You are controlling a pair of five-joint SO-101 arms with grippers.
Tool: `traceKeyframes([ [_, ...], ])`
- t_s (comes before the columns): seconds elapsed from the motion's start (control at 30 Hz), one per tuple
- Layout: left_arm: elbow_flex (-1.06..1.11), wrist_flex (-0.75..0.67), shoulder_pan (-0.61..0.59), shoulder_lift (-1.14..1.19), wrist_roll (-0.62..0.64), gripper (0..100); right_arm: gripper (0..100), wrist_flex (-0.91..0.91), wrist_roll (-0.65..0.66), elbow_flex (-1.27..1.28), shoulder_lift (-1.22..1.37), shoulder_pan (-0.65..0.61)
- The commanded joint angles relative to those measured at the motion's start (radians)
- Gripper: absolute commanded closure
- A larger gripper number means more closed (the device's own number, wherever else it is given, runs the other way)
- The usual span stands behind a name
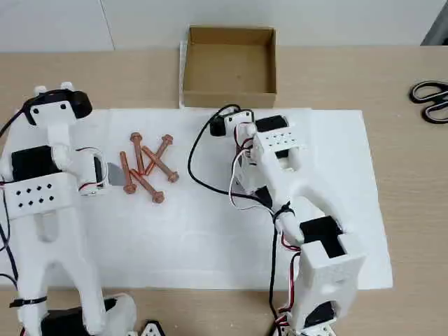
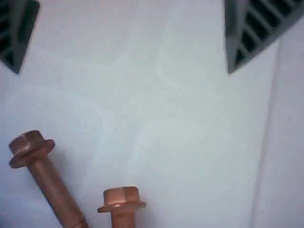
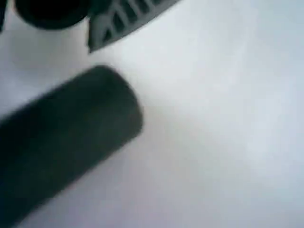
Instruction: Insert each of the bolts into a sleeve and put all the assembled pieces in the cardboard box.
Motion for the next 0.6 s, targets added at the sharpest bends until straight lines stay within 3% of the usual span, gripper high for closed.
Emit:
traceKeyframes([
  [0.0,-0.042,-0.017,0.0,-0.012,0.002,74,92.0,0.077,-0.051,-0.124,-0.041,-0.001],
  [0.3,-0.042,-0.014,0.0,-0.012,0.002,74,91.1,0.093,-0.141,-0.15,-0.002,0.091],
  [0.47,-0.042,-0.014,0.0,-0.012,0.002,74,80.6,0.097,-0.101,-0.15,0.068,0.122],
  [0.57,-0.042,-0.014,0.002,-0.012,0.002,74,80.1,0.097,-0.071,-0.15,0.091,0.117],
])
